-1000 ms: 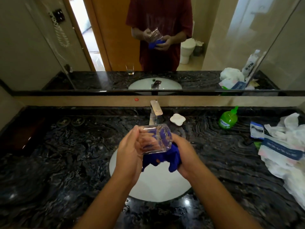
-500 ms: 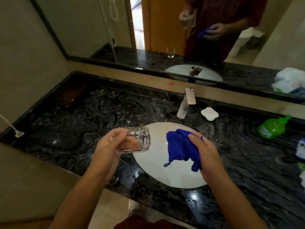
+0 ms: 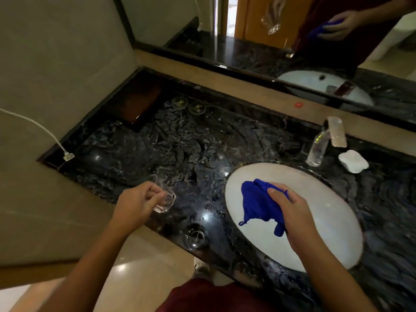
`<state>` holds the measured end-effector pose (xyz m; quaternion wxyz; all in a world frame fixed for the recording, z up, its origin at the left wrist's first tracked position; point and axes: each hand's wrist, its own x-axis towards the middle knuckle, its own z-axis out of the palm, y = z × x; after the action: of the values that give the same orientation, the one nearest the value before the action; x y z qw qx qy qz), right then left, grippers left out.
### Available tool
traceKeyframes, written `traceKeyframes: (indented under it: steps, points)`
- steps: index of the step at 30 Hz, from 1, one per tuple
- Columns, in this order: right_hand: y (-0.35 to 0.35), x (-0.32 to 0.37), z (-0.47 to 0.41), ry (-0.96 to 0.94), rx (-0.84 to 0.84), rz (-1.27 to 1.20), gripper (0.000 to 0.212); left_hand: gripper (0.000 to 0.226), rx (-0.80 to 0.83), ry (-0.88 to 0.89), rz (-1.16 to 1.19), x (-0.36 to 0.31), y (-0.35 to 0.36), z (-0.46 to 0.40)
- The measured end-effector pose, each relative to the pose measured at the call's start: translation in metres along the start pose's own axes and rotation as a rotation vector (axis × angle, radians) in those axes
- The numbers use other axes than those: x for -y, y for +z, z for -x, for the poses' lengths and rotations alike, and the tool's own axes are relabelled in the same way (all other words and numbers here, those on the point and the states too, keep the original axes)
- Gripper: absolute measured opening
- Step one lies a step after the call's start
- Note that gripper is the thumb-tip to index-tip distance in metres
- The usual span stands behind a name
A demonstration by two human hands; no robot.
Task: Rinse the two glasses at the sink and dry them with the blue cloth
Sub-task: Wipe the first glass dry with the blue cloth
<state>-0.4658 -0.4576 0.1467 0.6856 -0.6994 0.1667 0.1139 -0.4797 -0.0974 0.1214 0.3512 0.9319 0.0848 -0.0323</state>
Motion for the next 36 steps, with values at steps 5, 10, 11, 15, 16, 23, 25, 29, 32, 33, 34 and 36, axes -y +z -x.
traceKeyframes:
  steps: [5,10,11,15,16,23,25,29,32,33,34,36]
  points:
    - [0.04,-0.007,-0.011,0.044,-0.012,0.028,0.025,0.01,0.023,-0.007,-0.153,0.06,-0.004,-0.045]
    - [0.064,-0.011,-0.023,0.064,-0.042,0.041,0.026,0.012,0.012,0.037,-0.235,0.093,0.0,-0.069]
    - [0.067,-0.011,-0.024,0.067,-0.047,0.038,0.027,0.012,0.006,0.06,-0.256,0.098,0.001,-0.072]
    - [0.075,-0.011,-0.03,0.075,-0.06,0.054,0.025,0.015,0.008,0.106,-0.342,0.114,0.002,-0.08]
    - [0.076,-0.011,-0.032,0.077,-0.059,0.061,0.025,0.016,0.012,0.115,-0.359,0.117,0.002,-0.08]
    - [0.082,-0.017,-0.034,0.068,-0.039,0.091,0.026,0.023,0.005,0.144,-0.466,0.122,0.008,-0.076]
    - [0.081,-0.018,-0.033,0.072,-0.04,0.093,0.028,0.019,0.004,0.2,-0.497,0.12,0.009,-0.074]
    - [0.076,-0.019,-0.03,0.057,-0.067,0.074,0.031,0.019,-0.001,0.257,-0.53,0.119,0.014,-0.066]
    - [0.071,-0.022,-0.026,0.075,-0.064,0.05,0.031,0.019,-0.01,0.284,-0.517,0.123,0.019,-0.06]
    - [0.069,-0.023,-0.025,0.082,-0.062,0.043,0.032,0.02,-0.011,0.297,-0.527,0.123,0.021,-0.058]
    - [0.068,-0.025,-0.024,0.089,-0.062,0.038,0.033,0.02,-0.009,0.301,-0.54,0.122,0.023,-0.056]
    - [0.064,-0.028,-0.022,0.099,-0.068,0.029,0.032,0.02,-0.012,0.276,-0.549,0.12,0.027,-0.053]
